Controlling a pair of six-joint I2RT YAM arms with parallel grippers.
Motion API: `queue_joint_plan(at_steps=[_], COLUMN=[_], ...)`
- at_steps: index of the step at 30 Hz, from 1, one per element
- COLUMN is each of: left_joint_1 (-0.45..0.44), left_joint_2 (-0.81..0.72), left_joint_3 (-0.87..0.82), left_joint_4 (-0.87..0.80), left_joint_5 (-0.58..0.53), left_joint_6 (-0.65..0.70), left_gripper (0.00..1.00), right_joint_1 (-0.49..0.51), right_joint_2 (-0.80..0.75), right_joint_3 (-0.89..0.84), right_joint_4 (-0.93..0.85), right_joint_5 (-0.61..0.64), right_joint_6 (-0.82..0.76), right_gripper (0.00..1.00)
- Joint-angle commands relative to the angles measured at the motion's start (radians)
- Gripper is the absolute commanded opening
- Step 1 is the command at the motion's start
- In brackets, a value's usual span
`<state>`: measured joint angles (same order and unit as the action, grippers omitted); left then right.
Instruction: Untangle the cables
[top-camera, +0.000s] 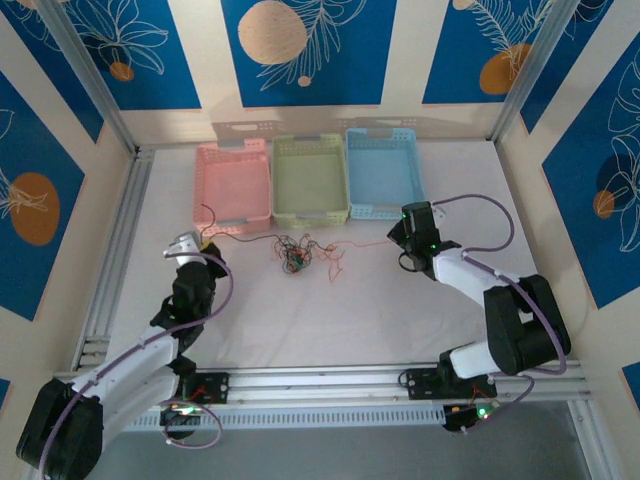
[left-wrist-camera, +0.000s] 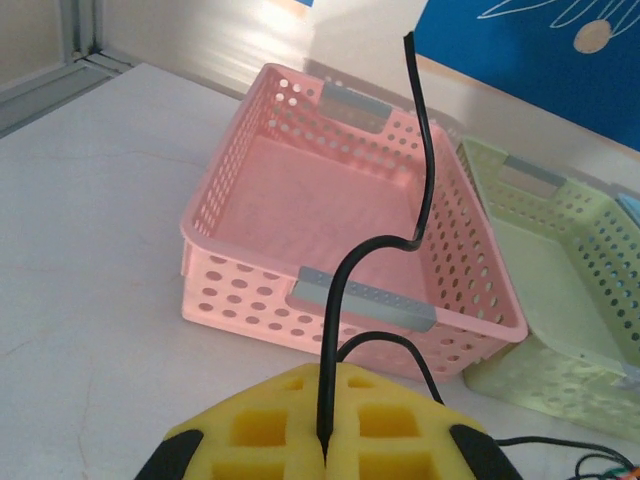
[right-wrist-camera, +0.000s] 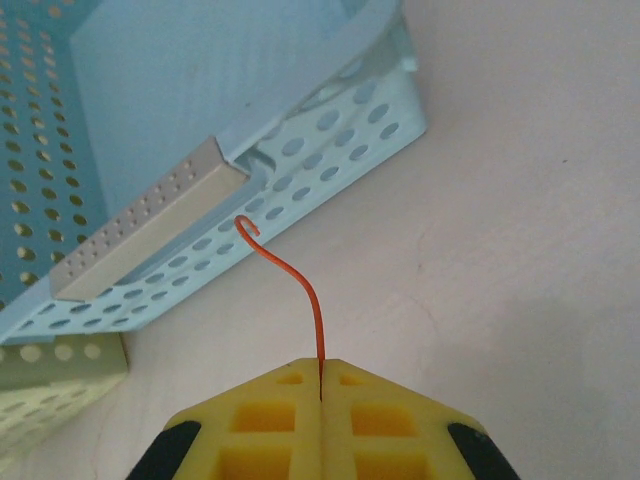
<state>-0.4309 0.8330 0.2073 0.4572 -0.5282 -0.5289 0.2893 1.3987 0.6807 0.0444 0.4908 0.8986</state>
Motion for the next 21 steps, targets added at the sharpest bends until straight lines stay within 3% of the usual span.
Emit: queue_joint_plan(at_steps=[1, 4, 8, 12, 15, 16, 17, 18, 19, 21], left_joint_1=[0.016, 0.021, 0.026, 0.032, 0.034, 0.035, 0.035, 0.035, 0.035, 0.035], left_joint_2=[-0.019, -0.021, -0.022, -0.023, -0.023, -0.022, -0.020, -0.017, -0.013, -0.004], left_joint_3=[-0.005, -0.006, -0.004, -0.005, -0.004, -0.004, -0.005, -0.002, -0.003, -0.003], left_joint_4=[-0.027, -0.034, -0.046, -0.055, -0.054, -0.052, -0.049, -0.047, -0.042, -0.029], left_joint_5=[-0.059, -0.064, -0.072, -0.076, -0.065, -0.063, -0.059, -0.054, -0.047, -0.034], left_joint_6=[-0.031, -0.038, -0.048, -0.058, -0.057, -0.058, -0.056, -0.054, -0.050, -0.042], left_gripper=[0.00, 0.00, 0.00, 0.00, 0.00, 0.00, 0.00, 0.00, 0.00, 0.00], right_joint_1=[-0.013, -0.031, -0.062, -0.095, -0.114, -0.116, -0.114, -0.113, -0.109, -0.088], right_joint_2=[-0.064, -0.104, -0.150, -0.224, -0.277, -0.283, -0.284, -0.282, -0.282, -0.287], right_joint_3=[-0.032, -0.045, -0.065, -0.084, -0.131, -0.136, -0.132, -0.124, -0.105, -0.080], right_joint_4=[-0.018, -0.134, -0.204, -0.221, -0.131, -0.094, -0.075, -0.078, -0.108, -0.160], right_joint_5=[0.153, 0.344, 0.451, 0.502, 0.456, 0.414, 0.381, 0.359, 0.352, 0.386], right_joint_6=[0.055, 0.198, 0.287, 0.288, 0.211, 0.165, 0.130, 0.123, 0.136, 0.149], right_gripper=[0.00, 0.00, 0.00, 0.00, 0.03, 0.13, 0.30, 0.57, 0.74, 0.83])
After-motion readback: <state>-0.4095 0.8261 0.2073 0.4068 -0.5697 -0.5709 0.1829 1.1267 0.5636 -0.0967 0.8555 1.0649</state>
